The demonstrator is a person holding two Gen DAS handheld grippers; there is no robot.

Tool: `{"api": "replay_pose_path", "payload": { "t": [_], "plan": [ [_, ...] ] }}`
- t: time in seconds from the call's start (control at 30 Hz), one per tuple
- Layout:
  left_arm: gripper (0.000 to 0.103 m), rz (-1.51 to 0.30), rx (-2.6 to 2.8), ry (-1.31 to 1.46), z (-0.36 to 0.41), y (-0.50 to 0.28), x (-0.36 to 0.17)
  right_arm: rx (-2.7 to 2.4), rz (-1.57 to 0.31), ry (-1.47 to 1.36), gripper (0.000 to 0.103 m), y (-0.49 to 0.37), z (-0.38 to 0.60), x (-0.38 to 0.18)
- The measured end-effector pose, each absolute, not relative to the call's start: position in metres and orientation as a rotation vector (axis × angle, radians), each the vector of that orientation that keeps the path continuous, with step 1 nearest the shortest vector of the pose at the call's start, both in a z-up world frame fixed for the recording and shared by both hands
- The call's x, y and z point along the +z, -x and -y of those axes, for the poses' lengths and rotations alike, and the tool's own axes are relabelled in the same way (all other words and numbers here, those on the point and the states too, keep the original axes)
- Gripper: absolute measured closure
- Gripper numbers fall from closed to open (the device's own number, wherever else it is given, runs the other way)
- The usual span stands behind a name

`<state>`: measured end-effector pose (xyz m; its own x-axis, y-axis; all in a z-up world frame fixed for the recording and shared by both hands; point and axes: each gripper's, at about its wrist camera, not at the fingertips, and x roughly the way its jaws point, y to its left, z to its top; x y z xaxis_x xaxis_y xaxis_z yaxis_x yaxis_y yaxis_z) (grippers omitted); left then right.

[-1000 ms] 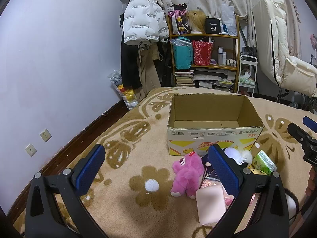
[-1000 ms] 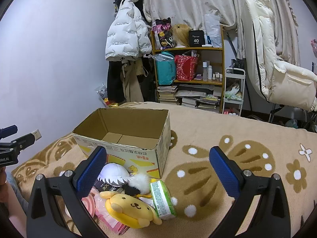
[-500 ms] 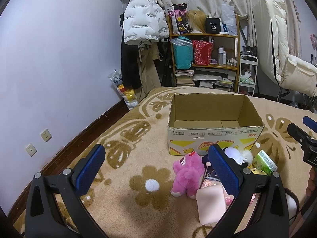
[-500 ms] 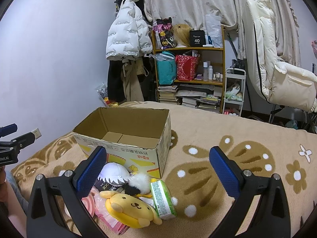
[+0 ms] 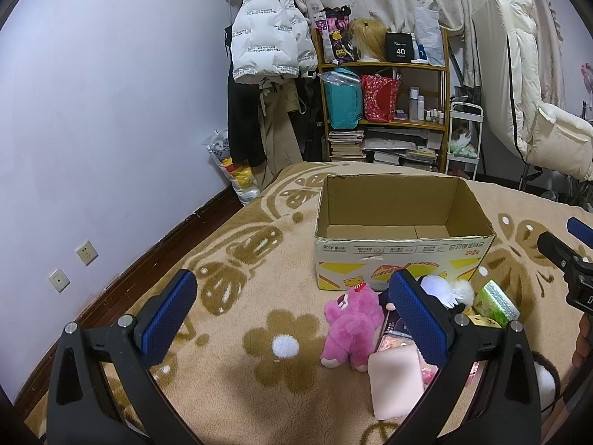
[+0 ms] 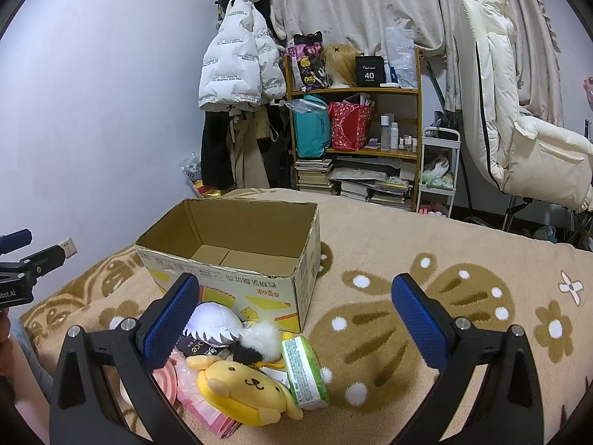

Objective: Organize soft objects

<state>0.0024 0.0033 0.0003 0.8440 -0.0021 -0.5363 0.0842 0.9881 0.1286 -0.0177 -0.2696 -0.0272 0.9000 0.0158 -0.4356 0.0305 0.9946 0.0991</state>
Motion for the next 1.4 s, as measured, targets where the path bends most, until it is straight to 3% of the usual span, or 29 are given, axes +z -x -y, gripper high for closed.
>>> {"api": "replay_pose_path", "payload": {
  "t": [1.4],
  "plan": [
    [0.000, -0.569, -0.044, -0.152, -0.0030, -0.0029, -0.0030, -0.007, -0.457, -0.098, 0.000, 0.0171, 0.2702, -0.0285]
  ]
}}
